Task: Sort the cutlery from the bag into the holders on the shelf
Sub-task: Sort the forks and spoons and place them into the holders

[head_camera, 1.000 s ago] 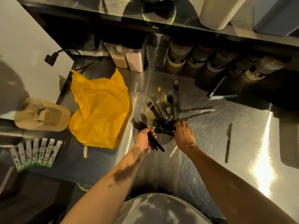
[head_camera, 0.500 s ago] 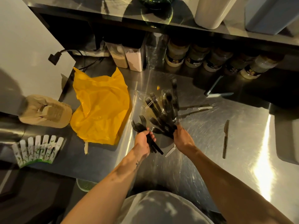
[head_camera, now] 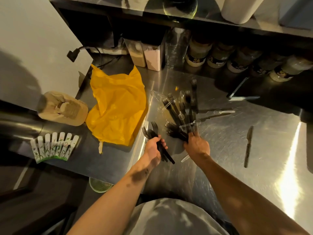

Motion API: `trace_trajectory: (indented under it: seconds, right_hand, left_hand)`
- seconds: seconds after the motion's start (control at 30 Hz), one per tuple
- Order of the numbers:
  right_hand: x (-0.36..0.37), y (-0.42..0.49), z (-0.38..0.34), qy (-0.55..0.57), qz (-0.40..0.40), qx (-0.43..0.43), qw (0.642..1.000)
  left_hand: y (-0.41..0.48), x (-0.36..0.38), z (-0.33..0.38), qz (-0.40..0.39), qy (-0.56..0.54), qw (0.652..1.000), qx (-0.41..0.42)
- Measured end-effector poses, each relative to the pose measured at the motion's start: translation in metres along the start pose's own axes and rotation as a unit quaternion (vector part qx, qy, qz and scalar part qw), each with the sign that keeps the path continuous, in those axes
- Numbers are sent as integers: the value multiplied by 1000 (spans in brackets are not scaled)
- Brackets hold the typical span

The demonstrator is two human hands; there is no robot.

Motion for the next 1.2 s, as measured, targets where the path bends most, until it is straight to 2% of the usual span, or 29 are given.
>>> trace_trajectory:
  seconds: [0.1,0.43,0.67,0.77,0.9,0.97,1.0,1.07,1.13,1.2]
  right_hand:
    - [-1,-1,-2,-10,-7,-12,1000]
    - [-7,-12,11,142,-5,28,989]
    - [-15,-29,14,345,18,19,938]
    - [-17,-43,6,409,11,16,912]
    - [-14,-61,8,377,14,12,926]
    - [-22,-70,12,322,32,19,946]
    - [-26,-73,14,300,43,18,953]
    - [-34,-82,15,267,54,6,962]
    - [-40,-88,16,246,59,-14,967]
    - [-45,-95,21,217,74,-26,973]
  left_hand:
    - [-2,2,2,-6,3,1000,8]
    - [-2,13,0,-37,39,998,17]
    - [-13,29,-11,-20,21,1000,0]
    - [-26,47,-9,-52,18,998,18]
    - [-38,72,-14,-123,41,991,31]
    - [-24,77,-37,-150,-29,987,-50]
    - [-20,80,-46,-138,-27,988,-69]
    - [-31,89,-45,-138,-49,987,-66]
    - [-55,98,-34,-151,-29,988,1]
    - [-68,113,-40,-172,-34,985,-5]
Point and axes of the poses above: each hand's wrist, its own y-axis towards the middle knuckle, its own x-axis out of the palm, z = x × y, the point moved 10 cm from there along y, towards the middle knuckle, and after that the axes turned 2 degrees about y, right-handed, at the moved point
